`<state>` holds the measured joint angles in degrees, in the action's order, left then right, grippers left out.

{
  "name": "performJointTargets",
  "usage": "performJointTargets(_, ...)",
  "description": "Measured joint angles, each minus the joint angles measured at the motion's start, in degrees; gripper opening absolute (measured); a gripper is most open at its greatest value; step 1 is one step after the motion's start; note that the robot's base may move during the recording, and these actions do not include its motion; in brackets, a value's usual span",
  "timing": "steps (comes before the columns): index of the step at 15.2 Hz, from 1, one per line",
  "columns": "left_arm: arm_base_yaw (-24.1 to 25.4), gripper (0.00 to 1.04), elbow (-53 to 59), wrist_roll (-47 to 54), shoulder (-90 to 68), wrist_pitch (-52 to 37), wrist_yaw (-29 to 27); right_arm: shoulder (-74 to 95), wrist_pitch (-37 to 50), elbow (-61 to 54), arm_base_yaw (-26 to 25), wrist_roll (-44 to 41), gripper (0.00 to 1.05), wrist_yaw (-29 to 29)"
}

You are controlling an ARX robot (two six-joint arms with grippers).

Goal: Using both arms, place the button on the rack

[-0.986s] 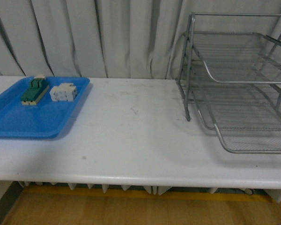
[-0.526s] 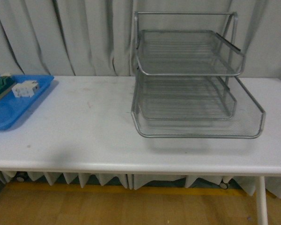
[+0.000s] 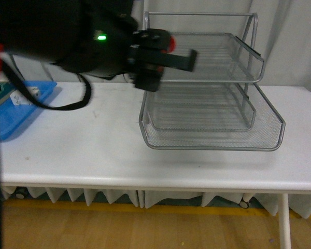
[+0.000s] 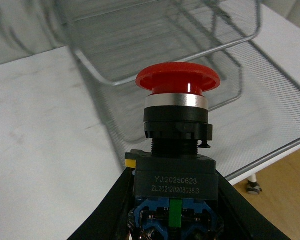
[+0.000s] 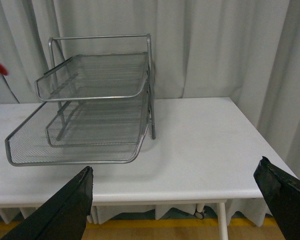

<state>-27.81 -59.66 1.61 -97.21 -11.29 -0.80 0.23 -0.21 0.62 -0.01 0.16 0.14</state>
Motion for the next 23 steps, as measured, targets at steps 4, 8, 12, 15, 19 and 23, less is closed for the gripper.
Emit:
performJointTargets(4, -4.1, 0.36, -19.2, 1.9, -16.6, 8.3, 1.9, 0.0, 0.0, 0.0, 0.0, 0.0, 0.98, 0.0)
performJointTargets(8, -4.2, 0.36, -38.0, 3.2, -33.5, 19.0, 0.6, 0.0, 0.0, 0.0, 0.0, 0.0, 0.98, 0.0)
performJointTargets(12, -5.0, 0.36, -50.9, 3.4, -41.3, 25.7, -0.8, 0.0, 0.0, 0.0, 0.0, 0.0, 0.98, 0.0)
performJointTargets(15, -5.0, 0.49, -58.4, 2.6, -45.4, 28.9, -1.0, 0.0, 0.0, 0.0, 0.0, 0.0, 0.98, 0.0)
performJointTargets(19, -4.9, 1.00, -53.1, -0.1, -42.3, 24.3, 0.2, 0.0, 0.0, 0.0, 0.0, 0.0, 0.98, 0.0)
performJointTargets(23, -4.1, 0.98, -29.7, -0.2, -18.8, 12.4, 0.7, 0.0, 0.0, 0.0, 0.0, 0.0, 0.98, 0.0)
